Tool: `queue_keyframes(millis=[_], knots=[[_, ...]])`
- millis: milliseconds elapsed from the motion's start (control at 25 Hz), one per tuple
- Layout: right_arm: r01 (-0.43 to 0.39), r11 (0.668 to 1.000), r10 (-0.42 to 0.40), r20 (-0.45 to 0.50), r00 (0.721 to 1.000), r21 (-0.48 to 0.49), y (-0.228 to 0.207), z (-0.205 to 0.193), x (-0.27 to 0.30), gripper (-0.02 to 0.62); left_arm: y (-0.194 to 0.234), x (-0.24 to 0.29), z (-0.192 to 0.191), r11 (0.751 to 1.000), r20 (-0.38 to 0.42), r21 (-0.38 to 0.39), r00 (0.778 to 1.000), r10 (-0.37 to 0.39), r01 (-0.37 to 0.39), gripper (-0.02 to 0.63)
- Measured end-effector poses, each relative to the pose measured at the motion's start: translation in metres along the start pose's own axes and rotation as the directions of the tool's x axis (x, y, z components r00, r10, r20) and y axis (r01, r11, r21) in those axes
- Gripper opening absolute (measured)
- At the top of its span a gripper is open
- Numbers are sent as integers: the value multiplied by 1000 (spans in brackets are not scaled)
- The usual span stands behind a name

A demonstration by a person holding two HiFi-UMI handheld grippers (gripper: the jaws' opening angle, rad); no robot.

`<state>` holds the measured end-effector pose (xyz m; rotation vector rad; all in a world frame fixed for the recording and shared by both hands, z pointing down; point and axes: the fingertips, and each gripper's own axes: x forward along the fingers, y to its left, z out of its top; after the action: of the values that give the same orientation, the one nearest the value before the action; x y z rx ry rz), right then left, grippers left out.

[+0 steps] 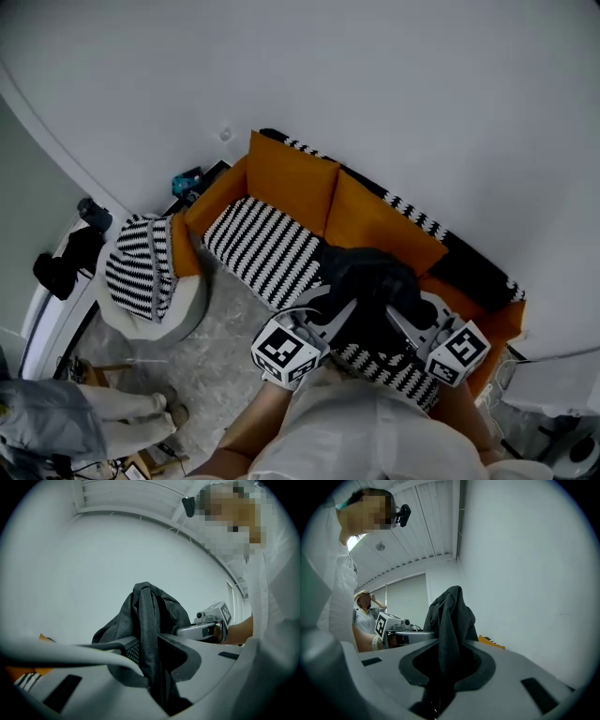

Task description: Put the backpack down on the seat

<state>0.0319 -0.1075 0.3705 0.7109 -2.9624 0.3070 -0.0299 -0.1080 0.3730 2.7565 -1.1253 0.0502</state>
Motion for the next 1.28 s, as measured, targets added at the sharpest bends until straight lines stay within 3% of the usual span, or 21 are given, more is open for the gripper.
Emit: queue_keyframes(millis=[240,800,1280], knots=[[93,995,-93,-1,996,29,-29,5,31,89,43,22,2,995,-19,-9,995,-101,101,78],[226,973,-226,1,974,52,-78,-3,111,89,138,49,-6,973,-48,-6,972,-232,232,79],[234,969,-230,-62,971,79,-98,-32,130,89,163,60,-36,972,-79,-47,969,-233,230,78]])
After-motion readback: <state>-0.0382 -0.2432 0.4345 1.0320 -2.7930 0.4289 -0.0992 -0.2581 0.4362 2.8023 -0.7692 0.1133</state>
